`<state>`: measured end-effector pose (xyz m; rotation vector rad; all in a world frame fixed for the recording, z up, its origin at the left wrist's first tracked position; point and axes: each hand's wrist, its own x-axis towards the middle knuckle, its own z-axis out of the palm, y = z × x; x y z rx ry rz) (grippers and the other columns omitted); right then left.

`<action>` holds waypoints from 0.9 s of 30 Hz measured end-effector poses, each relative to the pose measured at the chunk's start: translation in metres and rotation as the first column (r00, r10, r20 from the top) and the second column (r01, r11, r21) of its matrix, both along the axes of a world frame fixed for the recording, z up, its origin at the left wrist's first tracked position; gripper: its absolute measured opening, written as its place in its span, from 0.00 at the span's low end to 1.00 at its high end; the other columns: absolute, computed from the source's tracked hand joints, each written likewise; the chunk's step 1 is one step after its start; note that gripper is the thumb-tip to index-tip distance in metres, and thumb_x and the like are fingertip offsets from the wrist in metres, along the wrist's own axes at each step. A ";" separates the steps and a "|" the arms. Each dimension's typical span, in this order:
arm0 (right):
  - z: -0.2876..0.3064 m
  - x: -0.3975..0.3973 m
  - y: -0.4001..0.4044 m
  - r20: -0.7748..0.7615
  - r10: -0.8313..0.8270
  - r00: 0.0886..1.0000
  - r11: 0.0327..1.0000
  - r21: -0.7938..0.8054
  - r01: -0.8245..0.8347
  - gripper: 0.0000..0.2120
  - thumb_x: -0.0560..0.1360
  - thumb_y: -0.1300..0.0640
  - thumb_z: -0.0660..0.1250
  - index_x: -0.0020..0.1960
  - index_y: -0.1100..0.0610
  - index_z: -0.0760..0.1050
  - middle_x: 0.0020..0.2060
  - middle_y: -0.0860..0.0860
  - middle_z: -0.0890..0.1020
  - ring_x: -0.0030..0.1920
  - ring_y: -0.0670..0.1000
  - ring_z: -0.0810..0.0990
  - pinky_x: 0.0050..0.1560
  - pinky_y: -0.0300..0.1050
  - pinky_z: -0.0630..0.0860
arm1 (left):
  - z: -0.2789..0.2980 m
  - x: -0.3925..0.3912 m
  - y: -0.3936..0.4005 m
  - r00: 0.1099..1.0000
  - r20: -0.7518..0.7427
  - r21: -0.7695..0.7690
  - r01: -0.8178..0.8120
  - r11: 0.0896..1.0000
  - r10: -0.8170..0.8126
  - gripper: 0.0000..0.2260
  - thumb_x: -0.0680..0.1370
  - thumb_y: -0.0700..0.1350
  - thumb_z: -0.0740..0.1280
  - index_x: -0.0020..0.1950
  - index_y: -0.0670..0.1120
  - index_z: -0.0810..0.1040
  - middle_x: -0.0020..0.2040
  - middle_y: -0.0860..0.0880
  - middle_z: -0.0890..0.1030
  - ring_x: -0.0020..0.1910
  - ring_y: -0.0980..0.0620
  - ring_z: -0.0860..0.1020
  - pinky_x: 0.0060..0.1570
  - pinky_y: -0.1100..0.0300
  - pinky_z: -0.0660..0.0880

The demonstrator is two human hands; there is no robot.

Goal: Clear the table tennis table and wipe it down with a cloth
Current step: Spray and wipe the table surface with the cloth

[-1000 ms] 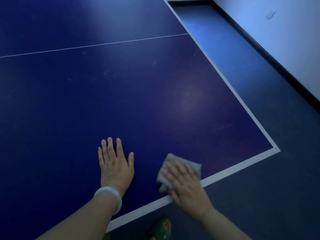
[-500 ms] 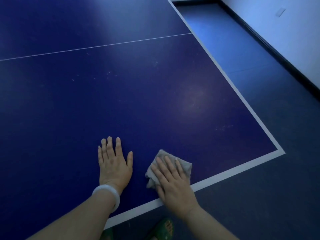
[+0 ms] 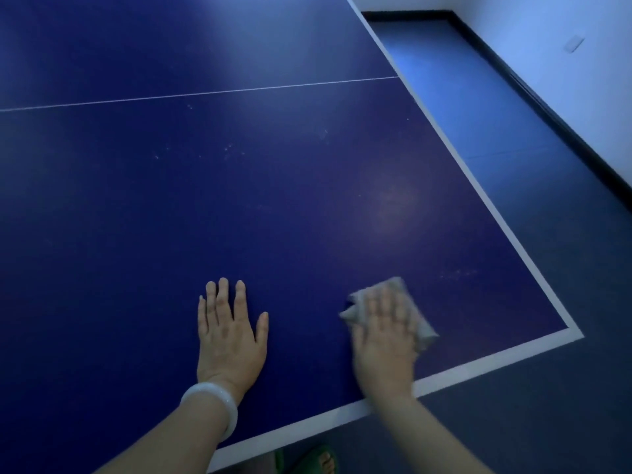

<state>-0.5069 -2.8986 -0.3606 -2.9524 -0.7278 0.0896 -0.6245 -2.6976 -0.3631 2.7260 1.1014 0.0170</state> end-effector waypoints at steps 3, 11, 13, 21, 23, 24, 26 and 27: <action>-0.002 -0.028 0.045 -0.049 0.417 0.908 0.909 0.040 -0.415 0.28 0.81 0.46 0.51 0.79 0.51 0.53 0.79 0.51 0.51 0.79 0.53 0.45 0.76 0.60 0.48 | 0.001 0.000 -0.001 1.000 -0.006 -0.006 0.013 1.000 -0.013 0.32 0.80 0.61 0.43 0.79 0.44 0.52 0.79 0.41 0.49 0.79 0.44 0.42 0.77 0.46 0.43; 0.009 0.071 -0.022 -0.062 0.127 0.990 0.986 -0.100 -0.132 0.29 0.80 0.44 0.39 0.79 0.51 0.46 0.79 0.50 0.47 0.79 0.50 0.39 0.78 0.58 0.44 | 0.007 0.001 -0.001 0.998 -0.058 -0.039 -0.002 0.999 0.000 0.32 0.80 0.61 0.40 0.79 0.44 0.51 0.79 0.40 0.49 0.78 0.44 0.41 0.77 0.45 0.44; 0.012 0.077 -0.032 -0.078 0.085 0.993 0.992 -0.090 -0.092 0.30 0.79 0.44 0.39 0.79 0.53 0.48 0.79 0.51 0.47 0.79 0.52 0.42 0.77 0.59 0.46 | 0.010 0.000 0.000 0.999 -0.050 -0.056 0.004 0.998 -0.007 0.33 0.79 0.61 0.41 0.79 0.44 0.52 0.79 0.40 0.49 0.79 0.44 0.42 0.77 0.45 0.44; 0.008 0.078 -0.035 -0.064 0.110 0.992 0.994 -0.020 -0.111 0.28 0.80 0.46 0.46 0.79 0.53 0.53 0.79 0.51 0.52 0.79 0.53 0.47 0.76 0.60 0.50 | 0.025 0.034 -0.016 0.998 0.029 -0.139 0.059 0.989 -0.055 0.27 0.80 0.49 0.61 0.76 0.40 0.62 0.77 0.38 0.56 0.78 0.41 0.50 0.76 0.44 0.49; 0.005 0.079 -0.037 -0.057 0.111 0.992 0.994 -0.019 -0.112 0.28 0.81 0.46 0.47 0.79 0.52 0.54 0.79 0.51 0.52 0.79 0.52 0.48 0.76 0.60 0.50 | 0.030 0.063 -0.030 0.987 0.068 -0.147 0.154 0.977 -0.145 0.26 0.81 0.50 0.59 0.77 0.41 0.60 0.78 0.40 0.55 0.78 0.44 0.49 0.76 0.48 0.45; 0.005 0.080 -0.037 -0.055 0.110 0.992 0.994 -0.016 -0.111 0.28 0.81 0.46 0.48 0.79 0.52 0.55 0.79 0.51 0.53 0.79 0.52 0.48 0.75 0.60 0.50 | 0.032 0.080 -0.037 0.982 0.087 -0.156 0.182 0.971 -0.170 0.26 0.81 0.50 0.58 0.77 0.42 0.59 0.78 0.41 0.54 0.79 0.45 0.48 0.76 0.49 0.43; 0.005 0.083 -0.036 -0.052 0.121 0.991 0.992 -0.013 -0.122 0.28 0.80 0.47 0.50 0.79 0.52 0.56 0.79 0.51 0.53 0.79 0.53 0.49 0.75 0.60 0.51 | 0.030 0.113 -0.051 0.981 0.086 -0.154 0.186 0.970 -0.174 0.26 0.82 0.51 0.55 0.78 0.43 0.56 0.79 0.41 0.51 0.79 0.45 0.46 0.76 0.50 0.40; 0.004 0.084 -0.036 -0.047 0.131 0.990 0.991 -0.019 -0.132 0.28 0.80 0.47 0.50 0.79 0.52 0.56 0.79 0.51 0.53 0.79 0.53 0.49 0.75 0.60 0.51 | 0.029 0.127 -0.059 0.986 0.065 -0.144 0.164 0.976 -0.156 0.27 0.82 0.53 0.53 0.79 0.44 0.54 0.79 0.41 0.50 0.79 0.45 0.44 0.77 0.49 0.40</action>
